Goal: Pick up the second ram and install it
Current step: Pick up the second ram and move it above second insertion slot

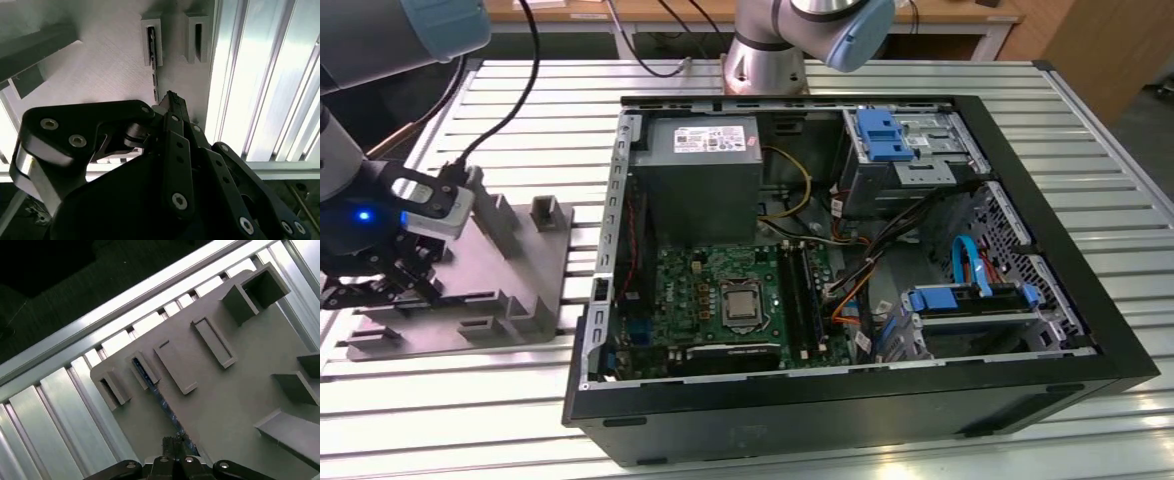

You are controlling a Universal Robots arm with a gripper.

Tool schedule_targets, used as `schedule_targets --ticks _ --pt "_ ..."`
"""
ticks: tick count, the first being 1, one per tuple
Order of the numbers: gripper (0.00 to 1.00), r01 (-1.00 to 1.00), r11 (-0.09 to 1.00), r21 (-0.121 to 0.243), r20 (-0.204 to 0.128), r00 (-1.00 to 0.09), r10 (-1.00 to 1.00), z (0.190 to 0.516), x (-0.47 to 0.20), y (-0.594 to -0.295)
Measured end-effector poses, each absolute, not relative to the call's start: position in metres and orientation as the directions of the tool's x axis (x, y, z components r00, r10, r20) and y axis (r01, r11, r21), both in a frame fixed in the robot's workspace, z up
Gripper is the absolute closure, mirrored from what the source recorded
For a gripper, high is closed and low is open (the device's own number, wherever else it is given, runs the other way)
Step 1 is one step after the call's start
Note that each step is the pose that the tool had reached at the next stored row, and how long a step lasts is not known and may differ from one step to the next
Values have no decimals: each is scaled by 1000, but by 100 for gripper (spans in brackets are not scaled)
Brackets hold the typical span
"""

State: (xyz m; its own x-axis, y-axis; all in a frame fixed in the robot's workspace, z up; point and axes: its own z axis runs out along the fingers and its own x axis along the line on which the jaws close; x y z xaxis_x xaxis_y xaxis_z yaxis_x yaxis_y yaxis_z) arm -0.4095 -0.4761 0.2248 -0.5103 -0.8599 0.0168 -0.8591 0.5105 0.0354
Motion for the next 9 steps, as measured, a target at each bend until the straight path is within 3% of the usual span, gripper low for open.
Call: schedule_targets --ticks 9 --pt "90 -919 392 38 12 -392 -920 225 -410 -476"
